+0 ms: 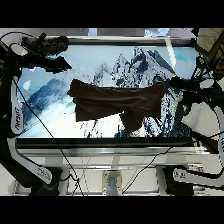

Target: Fold the shirts.

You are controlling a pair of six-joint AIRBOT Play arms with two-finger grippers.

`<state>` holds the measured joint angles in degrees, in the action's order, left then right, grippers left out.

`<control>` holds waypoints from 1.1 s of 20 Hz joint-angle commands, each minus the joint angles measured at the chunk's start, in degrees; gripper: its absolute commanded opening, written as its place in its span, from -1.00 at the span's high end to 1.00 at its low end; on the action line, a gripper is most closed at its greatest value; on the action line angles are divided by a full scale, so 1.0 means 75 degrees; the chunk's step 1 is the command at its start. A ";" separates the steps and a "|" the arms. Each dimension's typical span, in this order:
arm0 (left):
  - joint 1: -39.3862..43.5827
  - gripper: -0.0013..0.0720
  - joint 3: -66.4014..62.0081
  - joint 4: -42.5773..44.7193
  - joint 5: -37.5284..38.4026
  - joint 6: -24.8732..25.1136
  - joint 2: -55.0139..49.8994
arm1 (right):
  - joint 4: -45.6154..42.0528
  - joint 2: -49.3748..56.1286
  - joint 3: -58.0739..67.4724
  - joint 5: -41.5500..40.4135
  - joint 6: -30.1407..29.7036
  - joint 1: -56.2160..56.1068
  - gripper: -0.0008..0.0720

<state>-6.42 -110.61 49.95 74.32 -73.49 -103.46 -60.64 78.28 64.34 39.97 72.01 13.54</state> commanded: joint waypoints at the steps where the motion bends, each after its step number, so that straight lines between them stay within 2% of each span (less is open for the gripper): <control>1: 0.0006 -0.02 -0.0233 -0.0003 0.1227 0.0000 -0.0023 | -0.0705 0.0012 -0.0099 0.1338 0.0009 -0.0017 -0.05; 4: 0.0003 -0.01 -0.0233 0.0653 0.2145 -0.0035 -0.0023 | -0.1201 0.0015 -0.0548 0.1463 0.0329 -0.0015 -0.02; 6: 0.0003 -0.01 -0.0233 0.0784 0.2477 -0.0029 -0.0023 | -0.1320 0.0055 -0.0868 0.1309 0.0487 -0.0003 0.28; 11: 0.0009 -0.01 -0.0233 0.0766 0.2544 -0.0093 -0.0023 | -0.0399 0.0702 -0.1142 0.2028 0.0201 -0.0026 0.25; 22: 0.0012 -0.01 -0.0233 0.0714 0.2661 -0.0224 -0.0023 | 0.1408 0.1603 -0.1139 0.1542 -0.0420 -0.0041 0.25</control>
<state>-6.35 -112.29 55.27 94.04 -75.02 -103.61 -53.82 87.96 55.83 52.25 70.08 13.30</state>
